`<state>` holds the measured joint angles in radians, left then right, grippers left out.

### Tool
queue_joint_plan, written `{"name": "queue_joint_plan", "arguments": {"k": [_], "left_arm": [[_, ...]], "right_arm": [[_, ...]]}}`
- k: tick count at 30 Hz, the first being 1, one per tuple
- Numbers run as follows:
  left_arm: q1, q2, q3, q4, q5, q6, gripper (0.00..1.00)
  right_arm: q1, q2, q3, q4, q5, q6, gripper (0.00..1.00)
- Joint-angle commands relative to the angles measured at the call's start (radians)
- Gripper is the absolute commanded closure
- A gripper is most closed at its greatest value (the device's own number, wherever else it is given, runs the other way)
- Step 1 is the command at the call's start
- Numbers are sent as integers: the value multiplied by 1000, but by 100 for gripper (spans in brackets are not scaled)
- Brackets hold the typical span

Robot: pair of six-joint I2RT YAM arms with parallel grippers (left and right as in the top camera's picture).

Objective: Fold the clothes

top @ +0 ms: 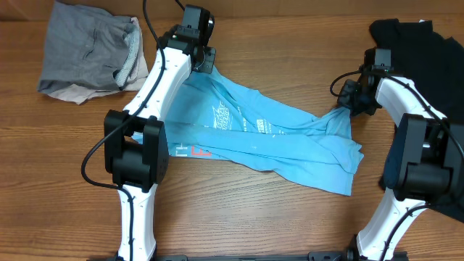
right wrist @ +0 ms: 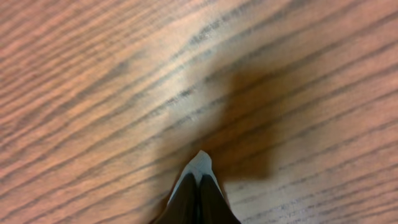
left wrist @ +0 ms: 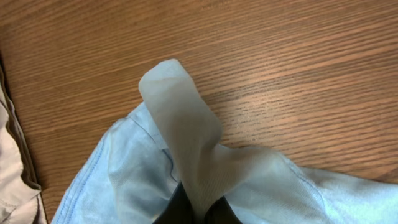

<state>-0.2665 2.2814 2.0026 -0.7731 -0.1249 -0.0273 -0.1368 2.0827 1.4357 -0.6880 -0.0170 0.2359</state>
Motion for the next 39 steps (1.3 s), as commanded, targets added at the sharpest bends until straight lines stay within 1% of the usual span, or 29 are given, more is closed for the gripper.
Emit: {"name": "queue_joint_plan", "arguments": {"k": [1,8,14,21,26,30,32,36,39], "left_arm": [[14,-38,58,-1,-13,-22,96],[39,-38,212,-65,-13,-22,96],[46,-38,270,-140,-13,-22,96],[45,-38,270,-328,-12,-23,96],[45,-38,273,-547,-12,-73,96],[45,-38,272,-726,-6,-131,96],[45,-38,268,-791,-5,-131,96],[46,-37,243,-867,-6,-134,96],[47,-37,186,-896,-9,-138,96]], "right_arm": [[-11,5,59,14,16,4,96],[-61,5,264,-86,8,-13,96],[-119,5,388,-177,-62,-75,96],[-144,5,393,-333,-165,-156,96],[-144,5,393,-423,-198,-163,96],[-145,5,393,-445,-197,-163,96],[-146,5,393,-444,-193,-163,96],[-146,5,390,-445,-184,-162,96],[-146,5,383,-447,-183,-163,96]]}}
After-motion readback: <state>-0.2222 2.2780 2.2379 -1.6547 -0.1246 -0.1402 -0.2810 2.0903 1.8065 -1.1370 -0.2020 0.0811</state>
